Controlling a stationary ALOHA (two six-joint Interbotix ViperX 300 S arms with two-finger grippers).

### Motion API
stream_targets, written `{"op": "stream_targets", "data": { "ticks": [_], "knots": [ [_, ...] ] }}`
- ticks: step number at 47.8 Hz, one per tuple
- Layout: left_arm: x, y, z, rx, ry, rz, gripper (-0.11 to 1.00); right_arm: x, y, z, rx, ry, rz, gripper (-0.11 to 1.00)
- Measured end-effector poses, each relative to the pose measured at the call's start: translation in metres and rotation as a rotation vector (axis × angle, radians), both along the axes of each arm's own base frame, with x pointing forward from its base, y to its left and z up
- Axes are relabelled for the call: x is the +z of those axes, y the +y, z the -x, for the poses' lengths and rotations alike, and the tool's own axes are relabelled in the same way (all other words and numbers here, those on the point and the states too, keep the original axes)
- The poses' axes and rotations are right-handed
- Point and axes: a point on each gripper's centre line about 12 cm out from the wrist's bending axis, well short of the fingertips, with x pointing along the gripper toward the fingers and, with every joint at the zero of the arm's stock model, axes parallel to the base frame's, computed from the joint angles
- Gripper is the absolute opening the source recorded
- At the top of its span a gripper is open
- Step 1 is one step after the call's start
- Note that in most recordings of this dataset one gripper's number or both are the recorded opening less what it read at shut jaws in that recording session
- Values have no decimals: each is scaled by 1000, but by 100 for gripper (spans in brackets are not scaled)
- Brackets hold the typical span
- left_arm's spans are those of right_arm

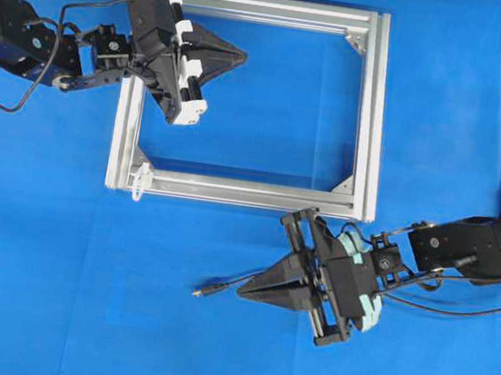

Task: Insert the wire through the string loop located on the left side.
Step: 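Open the right gripper and lower it over the black USB cable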

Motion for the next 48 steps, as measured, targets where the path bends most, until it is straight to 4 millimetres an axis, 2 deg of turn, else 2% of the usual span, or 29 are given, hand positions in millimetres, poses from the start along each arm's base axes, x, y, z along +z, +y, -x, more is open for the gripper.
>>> {"op": "stream_targets", "data": {
  "ticks": [10, 13, 32, 48],
  "knots": [
    [0, 0, 0, 0, 1, 0, 0, -1, -3, -1, -20, 15, -7, 78],
    [-1, 0, 0, 0, 3, 1, 0, -1, -4, -1, -28, 17, -10, 92],
    [-1, 0, 1, 0, 3, 1, 0, -7, -8, -1, -69, 65, -21, 91],
    [-1, 0, 1, -1, 5, 1, 0, -55, -10, -9, -126, 188, -41, 91]
  ]
}}
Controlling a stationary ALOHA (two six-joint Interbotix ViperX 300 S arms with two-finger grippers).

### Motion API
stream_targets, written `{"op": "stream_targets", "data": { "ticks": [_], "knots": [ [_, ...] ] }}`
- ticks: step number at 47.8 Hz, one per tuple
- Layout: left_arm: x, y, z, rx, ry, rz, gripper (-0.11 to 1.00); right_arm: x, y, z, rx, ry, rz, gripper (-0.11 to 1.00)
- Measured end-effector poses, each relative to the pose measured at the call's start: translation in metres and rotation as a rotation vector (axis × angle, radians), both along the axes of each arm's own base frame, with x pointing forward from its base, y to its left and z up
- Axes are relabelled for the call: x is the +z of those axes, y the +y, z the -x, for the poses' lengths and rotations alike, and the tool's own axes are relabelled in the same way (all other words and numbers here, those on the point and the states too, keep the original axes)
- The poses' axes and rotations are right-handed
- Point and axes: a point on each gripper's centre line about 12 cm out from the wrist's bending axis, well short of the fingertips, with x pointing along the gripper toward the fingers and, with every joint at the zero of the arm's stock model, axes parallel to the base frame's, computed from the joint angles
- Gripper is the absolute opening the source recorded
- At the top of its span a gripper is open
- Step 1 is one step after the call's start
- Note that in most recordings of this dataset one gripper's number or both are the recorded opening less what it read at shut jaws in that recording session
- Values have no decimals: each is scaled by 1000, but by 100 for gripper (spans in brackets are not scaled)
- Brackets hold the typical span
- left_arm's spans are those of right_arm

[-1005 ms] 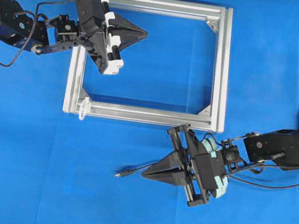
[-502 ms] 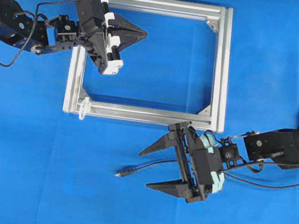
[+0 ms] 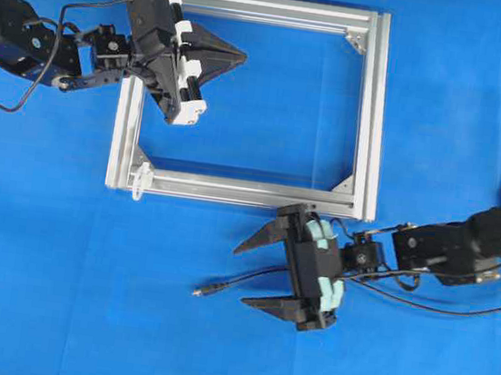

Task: Insert the wire through the string loop located on the left side.
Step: 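Open the right gripper and lower it over the black USB cable, then close the right gripper on the cable just behind the USB plug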

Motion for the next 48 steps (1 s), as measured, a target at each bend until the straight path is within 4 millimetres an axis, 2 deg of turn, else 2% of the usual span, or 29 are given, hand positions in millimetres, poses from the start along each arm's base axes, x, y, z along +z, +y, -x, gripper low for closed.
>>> {"op": "stream_targets", "data": {
  "ticks": [6, 16, 24, 28, 34, 39, 42, 48],
  "knots": [
    [1, 0, 0, 0, -1, 0, 0, -8, 1, -2, -5, 18, -7, 90],
    [0, 0, 0, 1, 0, 1, 0, -10, 2, -2, -4, 23, -7, 88],
    [0, 0, 0, 0, 0, 0, 0, -9, 2, -2, -2, 21, -8, 81],
    [0, 0, 0, 0, 0, 0, 0, -10, 2, -2, -2, 21, -8, 65],
    [0, 0, 0, 0, 1, 1, 0, -10, 2, -2, 0, 21, -2, 27],
    [0, 0, 0, 0, 3, 1, 0, -10, 2, -1, 1, 18, -1, 5],
    [-1, 0, 0, 1, 6, 3, 0, -9, 2, -2, 1, 13, -3, 0],
    [0, 0, 0, 0, 7, 3, 0, -9, 3, -1, 4, 12, -2, 0]
  ]
}}
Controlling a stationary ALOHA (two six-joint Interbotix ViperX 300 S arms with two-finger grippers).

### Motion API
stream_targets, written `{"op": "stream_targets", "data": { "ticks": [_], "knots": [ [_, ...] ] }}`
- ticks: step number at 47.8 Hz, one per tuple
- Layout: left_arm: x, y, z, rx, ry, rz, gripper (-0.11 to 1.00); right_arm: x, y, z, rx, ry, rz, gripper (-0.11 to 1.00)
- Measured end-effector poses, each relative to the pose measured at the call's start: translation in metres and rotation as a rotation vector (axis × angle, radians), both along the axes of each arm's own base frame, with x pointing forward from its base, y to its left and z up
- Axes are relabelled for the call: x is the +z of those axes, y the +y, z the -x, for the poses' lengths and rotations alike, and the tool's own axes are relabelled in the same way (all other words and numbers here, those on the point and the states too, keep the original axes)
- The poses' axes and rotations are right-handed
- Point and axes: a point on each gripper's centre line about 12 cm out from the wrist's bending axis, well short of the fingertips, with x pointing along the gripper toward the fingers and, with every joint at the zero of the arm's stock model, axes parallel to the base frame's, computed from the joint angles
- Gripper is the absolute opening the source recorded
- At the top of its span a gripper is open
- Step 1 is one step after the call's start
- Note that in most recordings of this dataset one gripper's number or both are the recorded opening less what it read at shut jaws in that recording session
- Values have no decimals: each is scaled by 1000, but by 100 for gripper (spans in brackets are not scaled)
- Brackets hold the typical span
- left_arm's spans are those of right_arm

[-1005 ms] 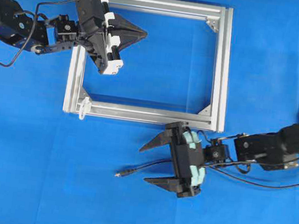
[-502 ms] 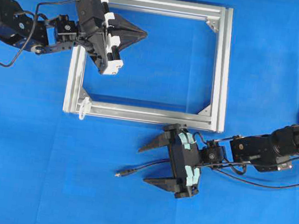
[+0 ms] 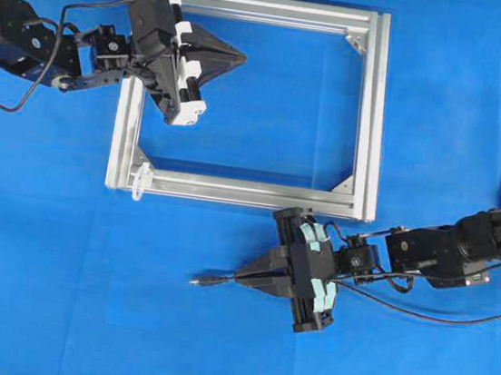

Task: Insert the wire through the string loop located on the left side.
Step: 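Close the right gripper on the cable just behind the USB plug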

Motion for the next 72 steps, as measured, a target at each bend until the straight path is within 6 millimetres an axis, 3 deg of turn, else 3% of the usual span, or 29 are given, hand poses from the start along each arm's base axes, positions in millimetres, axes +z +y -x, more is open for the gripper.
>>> {"op": "stream_targets", "data": {
  "ticks": [17, 38, 43, 72],
  "knots": [
    [-2, 0, 1, 1, 6, 2, 0, 2, -1, 0, -5, -1, -7, 0],
    [-3, 0, 3, 3, 9, 7, 0, 72, -1, 1, -3, -76, -25, 0],
    [-3, 0, 3, 2, 11, 6, 0, 80, -3, 2, -7, -79, -26, 0],
    [-3, 0, 3, 3, 10, 8, 0, 78, -5, 3, -10, -45, -17, 0]
  ]
}}
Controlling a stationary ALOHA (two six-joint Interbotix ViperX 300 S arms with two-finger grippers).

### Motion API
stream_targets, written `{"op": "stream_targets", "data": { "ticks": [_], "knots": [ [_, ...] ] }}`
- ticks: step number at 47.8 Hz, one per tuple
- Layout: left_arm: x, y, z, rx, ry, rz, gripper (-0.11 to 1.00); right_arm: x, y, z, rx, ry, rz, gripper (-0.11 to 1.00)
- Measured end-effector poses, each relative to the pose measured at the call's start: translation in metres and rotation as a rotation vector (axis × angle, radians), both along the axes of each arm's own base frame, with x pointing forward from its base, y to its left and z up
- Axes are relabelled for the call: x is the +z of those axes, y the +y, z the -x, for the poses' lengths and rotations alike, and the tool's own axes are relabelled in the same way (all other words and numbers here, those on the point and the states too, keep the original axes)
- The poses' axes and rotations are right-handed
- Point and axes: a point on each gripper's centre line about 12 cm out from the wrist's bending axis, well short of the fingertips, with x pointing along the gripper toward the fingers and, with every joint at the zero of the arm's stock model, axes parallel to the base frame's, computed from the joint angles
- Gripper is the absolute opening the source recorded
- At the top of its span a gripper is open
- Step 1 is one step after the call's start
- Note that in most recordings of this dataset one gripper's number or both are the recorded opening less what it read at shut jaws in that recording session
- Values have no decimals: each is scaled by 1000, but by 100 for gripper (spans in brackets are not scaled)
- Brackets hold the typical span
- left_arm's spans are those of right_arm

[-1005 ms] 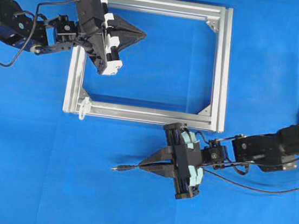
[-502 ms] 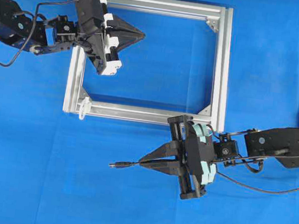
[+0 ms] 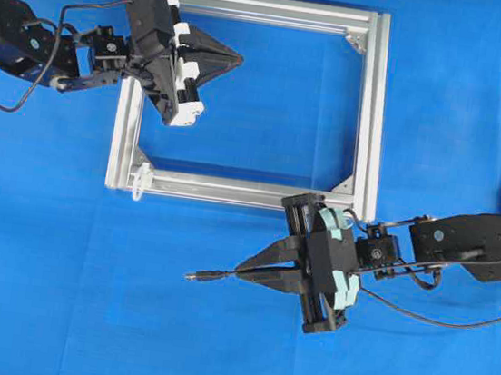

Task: Insert the wire through the string loop located on the left side.
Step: 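Close the right gripper on the cable just behind the USB plug, then carry the USB plug with the right gripper toward the white zip-tie loop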

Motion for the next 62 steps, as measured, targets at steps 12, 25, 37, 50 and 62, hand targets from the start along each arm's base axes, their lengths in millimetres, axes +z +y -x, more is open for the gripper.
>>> {"op": "stream_targets", "data": {
  "ticks": [12, 25, 37, 50, 62],
  "knots": [
    [0, 0, 0, 0, 0, 0, 0, 0, 0, 0, 0, 1, 0, 0],
    [0, 0, 0, 0, 0, 0, 0, 0, 0, 0, 1, 0, 1, 0],
    [0, 0, 0, 1, 0, 1, 0, 0, 0, 0, 0, 1, 0, 0],
    [0, 0, 0, 0, 0, 0, 0, 0, 0, 0, 1, 1, 2, 0],
    [1, 0, 0, 0, -1, 0, 0, -4, -9, 1, -20, 11, 8, 0]
  ]
}}
